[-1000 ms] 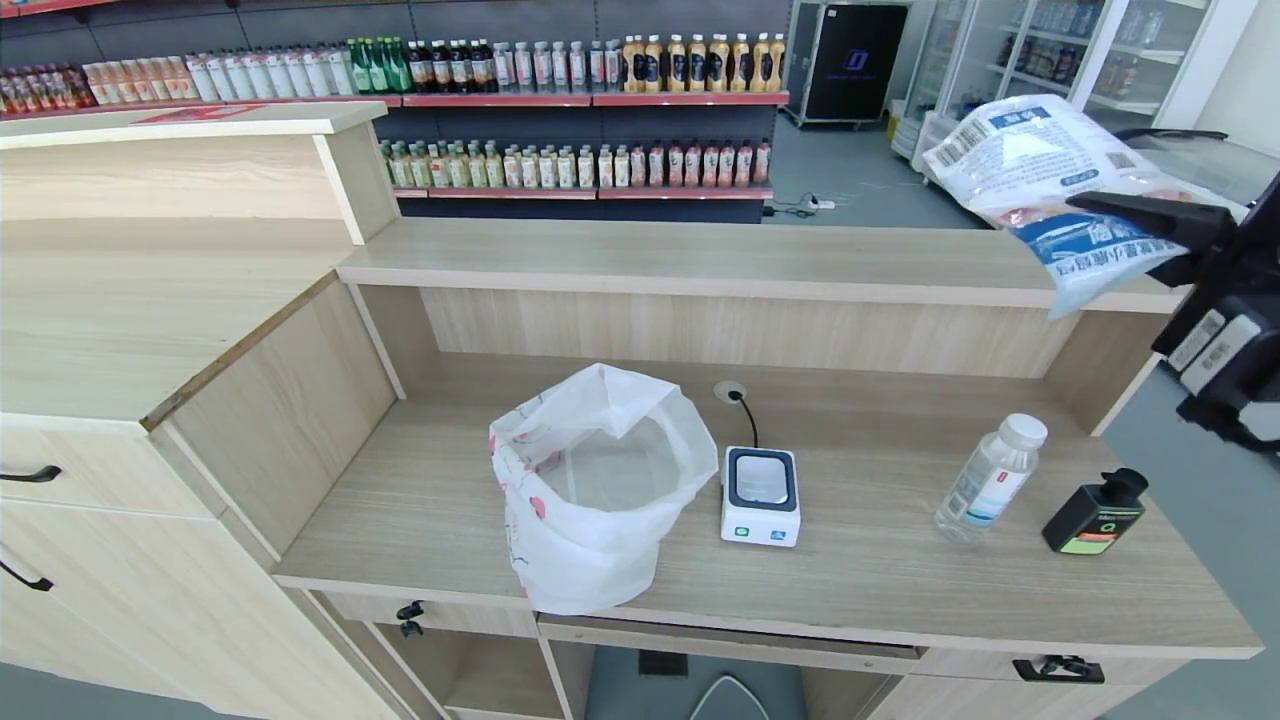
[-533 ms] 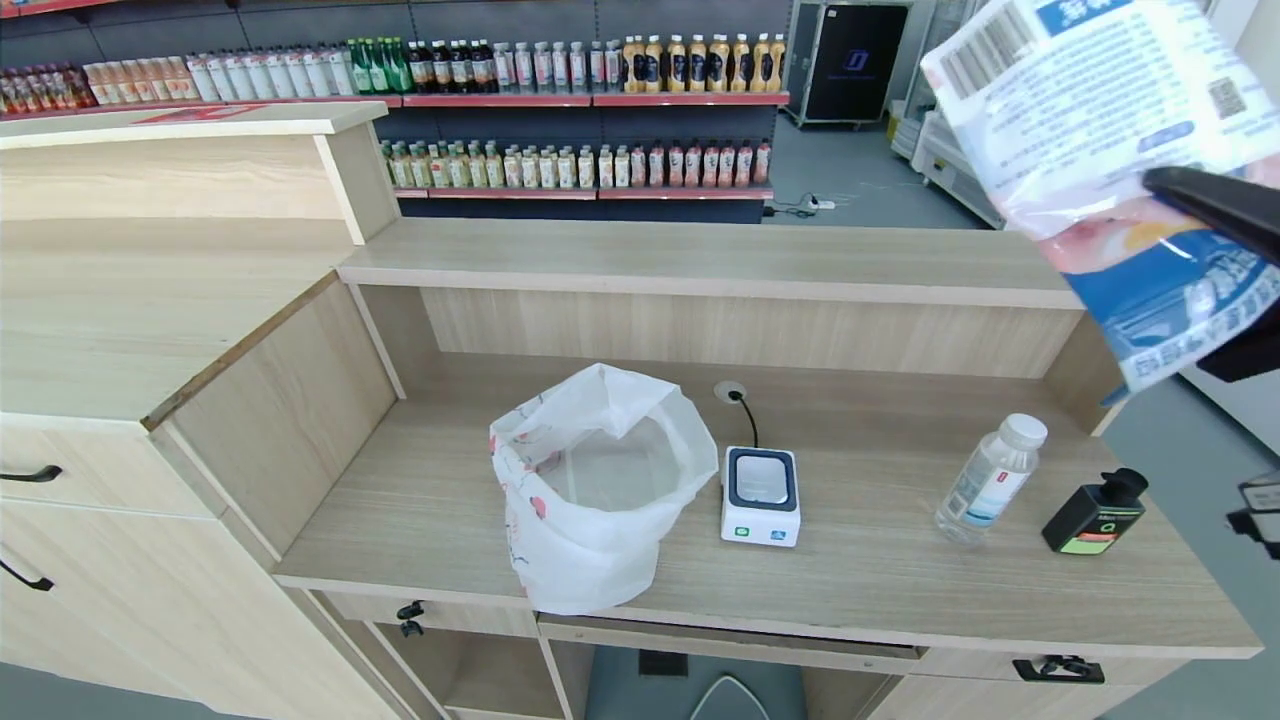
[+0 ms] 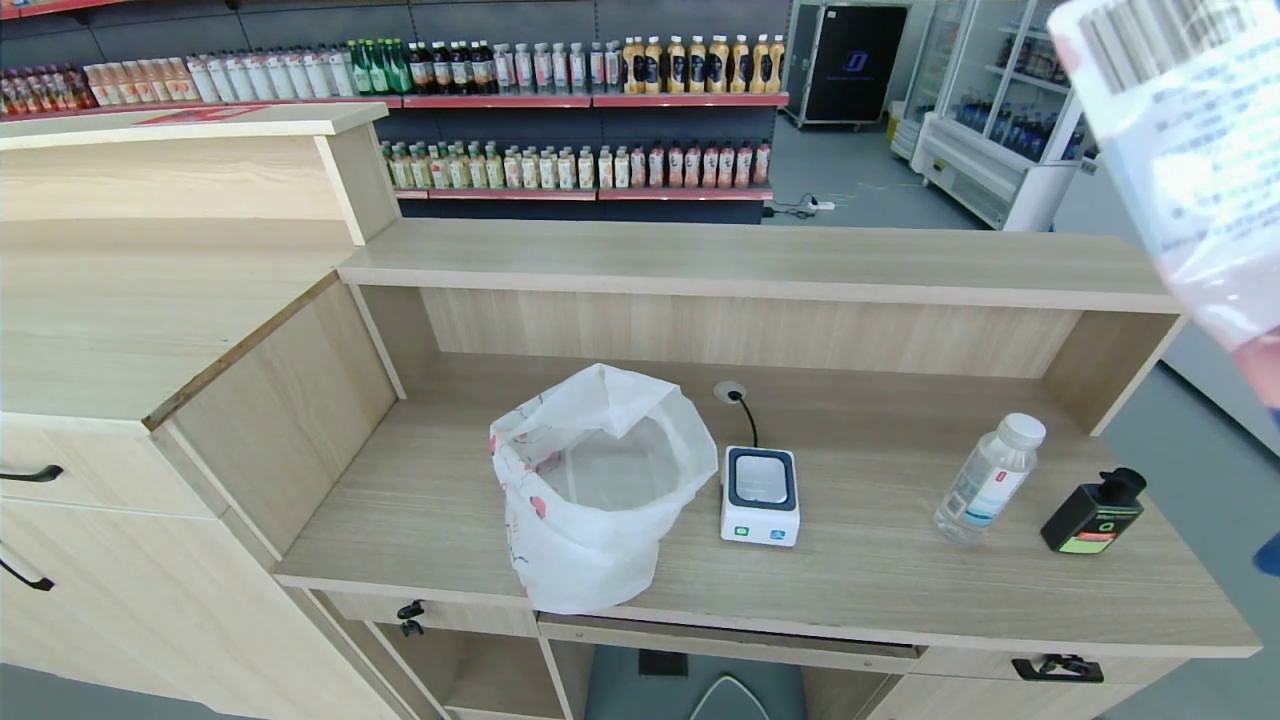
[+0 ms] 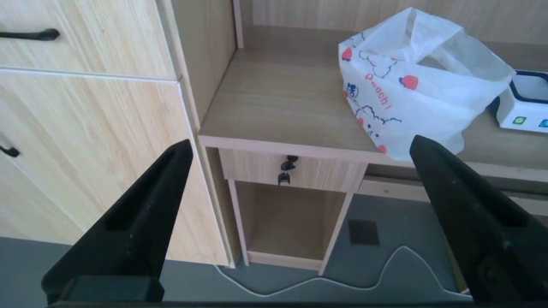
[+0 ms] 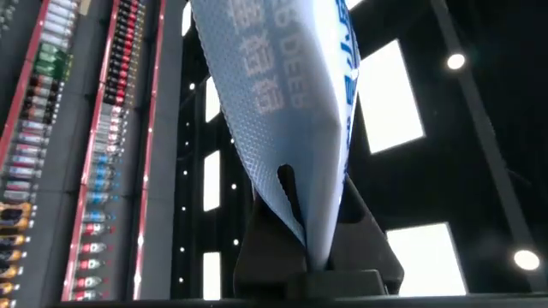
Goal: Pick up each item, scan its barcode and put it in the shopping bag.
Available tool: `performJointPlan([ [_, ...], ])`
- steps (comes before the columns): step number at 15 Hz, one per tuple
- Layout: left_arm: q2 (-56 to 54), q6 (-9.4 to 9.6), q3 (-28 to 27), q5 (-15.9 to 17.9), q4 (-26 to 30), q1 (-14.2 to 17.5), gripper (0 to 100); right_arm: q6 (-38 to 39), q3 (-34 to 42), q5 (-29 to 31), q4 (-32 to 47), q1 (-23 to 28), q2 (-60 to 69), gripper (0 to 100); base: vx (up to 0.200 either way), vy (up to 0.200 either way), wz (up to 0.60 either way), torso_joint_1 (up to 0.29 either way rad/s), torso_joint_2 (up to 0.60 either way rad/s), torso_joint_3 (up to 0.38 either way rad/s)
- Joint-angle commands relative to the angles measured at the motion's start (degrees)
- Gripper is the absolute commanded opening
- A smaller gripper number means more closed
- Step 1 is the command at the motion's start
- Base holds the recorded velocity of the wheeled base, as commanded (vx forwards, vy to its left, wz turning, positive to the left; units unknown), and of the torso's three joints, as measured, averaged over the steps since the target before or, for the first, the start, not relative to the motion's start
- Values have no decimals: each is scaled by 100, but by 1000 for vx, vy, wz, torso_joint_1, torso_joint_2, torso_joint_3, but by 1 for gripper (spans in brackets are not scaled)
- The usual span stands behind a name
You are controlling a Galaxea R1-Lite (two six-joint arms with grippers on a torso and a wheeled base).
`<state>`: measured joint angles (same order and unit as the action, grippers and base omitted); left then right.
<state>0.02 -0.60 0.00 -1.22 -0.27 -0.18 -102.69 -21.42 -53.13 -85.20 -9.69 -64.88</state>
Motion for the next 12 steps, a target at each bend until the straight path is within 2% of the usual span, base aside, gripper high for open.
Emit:
performJointPlan([
  [1,-2,-2,0,-1,-8,1,100,-14,393,-14,3,-50,10,0,0,0,0,0,0,0],
  [3,-2,-2,0,-1,-8,1,100,-5,516,-5,65,-332,168,0,0,0,0,0,0,0],
  [8,-2,-11,0,-1,0,1,100,-365,533,39,1331,-1123,872,0,0,0,0,0,0,0],
  [12,-2,-2,0,-1,-8,1,100,-365,437,48,2051,-1290,1452,0,0,0,0,0,0,0],
])
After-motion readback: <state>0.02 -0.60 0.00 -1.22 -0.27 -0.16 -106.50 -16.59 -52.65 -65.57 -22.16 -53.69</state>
